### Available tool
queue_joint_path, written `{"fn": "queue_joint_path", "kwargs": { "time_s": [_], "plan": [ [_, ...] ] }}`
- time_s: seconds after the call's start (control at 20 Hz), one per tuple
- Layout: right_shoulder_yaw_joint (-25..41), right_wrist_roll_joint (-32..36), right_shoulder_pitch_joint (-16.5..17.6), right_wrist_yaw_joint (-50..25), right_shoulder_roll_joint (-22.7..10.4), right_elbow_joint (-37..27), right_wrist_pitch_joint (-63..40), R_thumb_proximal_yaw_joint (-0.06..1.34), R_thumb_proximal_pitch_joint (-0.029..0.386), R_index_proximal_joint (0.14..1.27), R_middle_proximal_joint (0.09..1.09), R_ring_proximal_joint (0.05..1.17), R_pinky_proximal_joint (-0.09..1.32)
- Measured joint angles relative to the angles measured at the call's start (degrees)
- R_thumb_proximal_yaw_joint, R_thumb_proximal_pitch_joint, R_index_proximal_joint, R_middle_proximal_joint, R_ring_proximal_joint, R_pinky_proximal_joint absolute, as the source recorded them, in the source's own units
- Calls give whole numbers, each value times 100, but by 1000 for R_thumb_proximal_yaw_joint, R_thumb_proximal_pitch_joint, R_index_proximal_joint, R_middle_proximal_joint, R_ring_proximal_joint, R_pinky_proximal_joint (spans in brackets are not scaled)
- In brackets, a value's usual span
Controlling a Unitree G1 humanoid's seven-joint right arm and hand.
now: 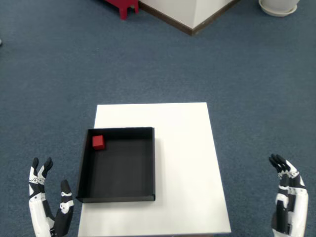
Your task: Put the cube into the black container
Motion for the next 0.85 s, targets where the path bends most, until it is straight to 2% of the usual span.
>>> {"fn": "queue_joint_path", "kwargs": {
  "time_s": [0.2,0.5,0.85],
  "plan": [
    [88,7,-124,111,137,331,-62,214,297,398,379,415,324],
    [100,46,-126,206,244,623,-108,151,295,385,374,416,329],
    [117,58,-162,307,418,835,-109,141,300,380,372,414,327]
  ]
}}
